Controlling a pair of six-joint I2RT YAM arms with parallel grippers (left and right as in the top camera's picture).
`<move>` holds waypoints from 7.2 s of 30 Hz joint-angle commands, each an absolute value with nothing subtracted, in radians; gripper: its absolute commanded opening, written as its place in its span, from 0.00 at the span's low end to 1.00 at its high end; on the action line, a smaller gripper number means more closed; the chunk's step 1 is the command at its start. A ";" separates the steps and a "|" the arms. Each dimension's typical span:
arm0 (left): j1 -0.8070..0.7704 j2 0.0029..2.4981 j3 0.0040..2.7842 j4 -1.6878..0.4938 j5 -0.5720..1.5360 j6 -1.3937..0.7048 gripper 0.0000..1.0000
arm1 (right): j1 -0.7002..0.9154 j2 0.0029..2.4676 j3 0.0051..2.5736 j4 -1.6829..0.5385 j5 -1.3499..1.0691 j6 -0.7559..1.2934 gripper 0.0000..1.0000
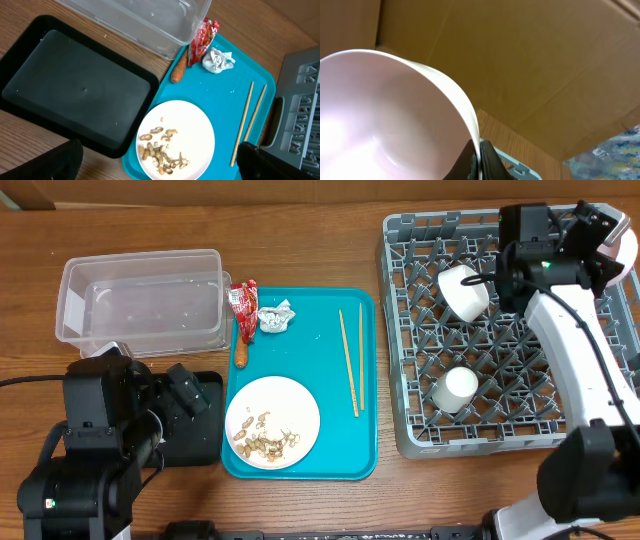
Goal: Sort waste into correct bins and load items into the dishwasher
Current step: 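Carry the pink-lined bowl into the rack beside the white bowl and release, then pinch one wooden chopstick on the tray with the right gripper, then move the chopstick into the dish rack and open the right gripper, then return the right gripper to the tray and grasp the second chopstick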
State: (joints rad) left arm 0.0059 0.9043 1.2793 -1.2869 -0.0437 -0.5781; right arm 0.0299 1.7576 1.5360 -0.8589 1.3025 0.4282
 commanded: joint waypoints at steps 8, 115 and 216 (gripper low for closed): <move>0.001 0.903 1.293 -1.286 -0.040 -0.591 1.00 | 0.040 1.870 1.491 -0.841 1.284 0.364 0.04; 0.001 0.903 1.293 -1.286 -0.040 -0.591 1.00 | 0.631 1.910 1.493 -0.906 -0.068 0.413 0.52; 0.001 0.903 1.293 -1.286 -0.040 -0.591 1.00 | 0.555 1.903 1.206 -0.644 0.008 0.362 0.34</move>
State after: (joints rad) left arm 0.0059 0.9043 1.2793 -1.2869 -0.0437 -0.5781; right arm 0.5522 1.8755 1.2163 -0.6491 0.0059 0.3763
